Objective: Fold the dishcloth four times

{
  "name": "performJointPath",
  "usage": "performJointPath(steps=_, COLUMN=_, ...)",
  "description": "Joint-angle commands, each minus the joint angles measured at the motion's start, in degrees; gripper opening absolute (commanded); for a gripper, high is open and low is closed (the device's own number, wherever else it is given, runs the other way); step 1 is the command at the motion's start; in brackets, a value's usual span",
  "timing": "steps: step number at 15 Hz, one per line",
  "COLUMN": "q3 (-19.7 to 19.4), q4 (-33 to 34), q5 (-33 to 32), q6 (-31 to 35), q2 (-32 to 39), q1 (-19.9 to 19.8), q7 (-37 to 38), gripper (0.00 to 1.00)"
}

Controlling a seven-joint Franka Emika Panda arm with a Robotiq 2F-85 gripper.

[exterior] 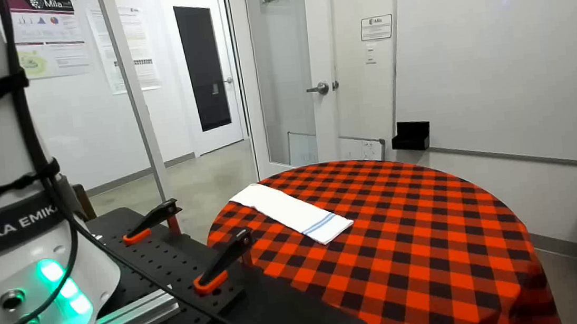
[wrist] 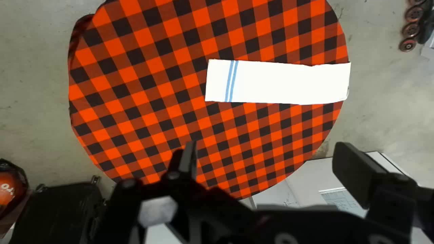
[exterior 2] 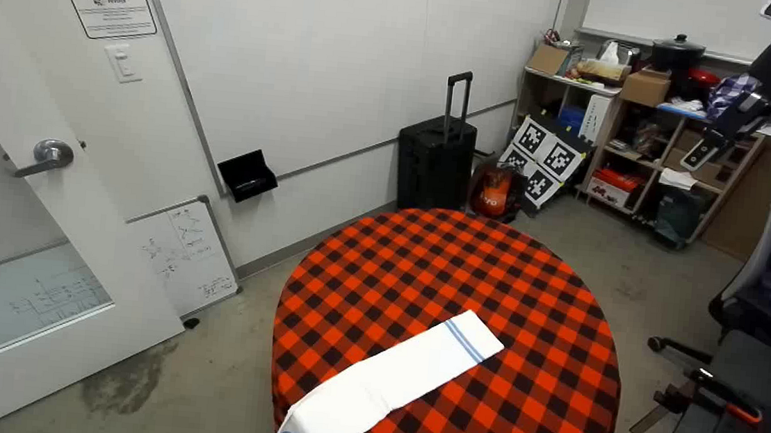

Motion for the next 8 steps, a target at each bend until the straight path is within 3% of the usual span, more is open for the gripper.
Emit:
performJointPath(steps=1, q3=0.88, q4=0.14, q5=0.77, q6=-0.17, q2=0.24, q1=-1.03, q7=-0.63, gripper=1.0)
performJointPath(steps=8, q3=1.32, q4=-0.07, q5=0.3, q6=0.89, q2=0.63, q1=-1.24, q7=-0.25, gripper=1.0)
